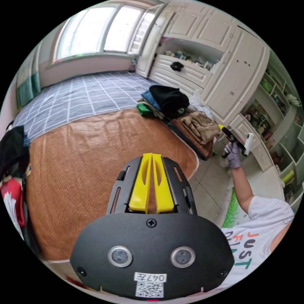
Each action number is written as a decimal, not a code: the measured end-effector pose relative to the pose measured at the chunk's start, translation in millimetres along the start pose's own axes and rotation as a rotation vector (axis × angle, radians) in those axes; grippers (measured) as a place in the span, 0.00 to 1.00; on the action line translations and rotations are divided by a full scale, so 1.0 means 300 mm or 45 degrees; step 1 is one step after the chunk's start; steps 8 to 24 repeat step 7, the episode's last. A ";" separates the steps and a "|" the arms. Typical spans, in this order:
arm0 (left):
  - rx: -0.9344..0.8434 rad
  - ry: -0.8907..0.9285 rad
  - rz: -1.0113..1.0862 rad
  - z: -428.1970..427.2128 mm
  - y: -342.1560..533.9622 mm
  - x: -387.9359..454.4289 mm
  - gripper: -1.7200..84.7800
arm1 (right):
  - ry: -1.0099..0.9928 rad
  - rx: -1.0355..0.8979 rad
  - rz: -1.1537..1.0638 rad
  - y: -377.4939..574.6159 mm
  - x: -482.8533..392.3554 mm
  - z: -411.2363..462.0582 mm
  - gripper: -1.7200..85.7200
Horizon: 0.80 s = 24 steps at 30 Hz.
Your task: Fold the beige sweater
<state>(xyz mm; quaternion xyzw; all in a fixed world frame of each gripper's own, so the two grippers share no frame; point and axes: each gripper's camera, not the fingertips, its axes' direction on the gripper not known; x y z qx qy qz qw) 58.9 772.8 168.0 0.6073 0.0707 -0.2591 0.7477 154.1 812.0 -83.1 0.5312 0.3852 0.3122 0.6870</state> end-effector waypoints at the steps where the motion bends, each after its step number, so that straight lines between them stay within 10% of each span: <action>1: 0.032 -0.043 -0.043 -0.030 0.074 -0.037 0.01 | -0.045 -0.030 -0.116 -0.028 -0.147 0.053 0.06; 7: 0.114 -0.120 -0.194 -0.224 0.394 -0.246 0.01 | -0.314 -0.149 -0.458 0.029 -0.827 0.358 0.02; 24: 0.114 -0.120 -0.194 -0.224 0.394 -0.246 0.01 | -0.314 -0.149 -0.458 0.029 -0.827 0.358 0.02</action>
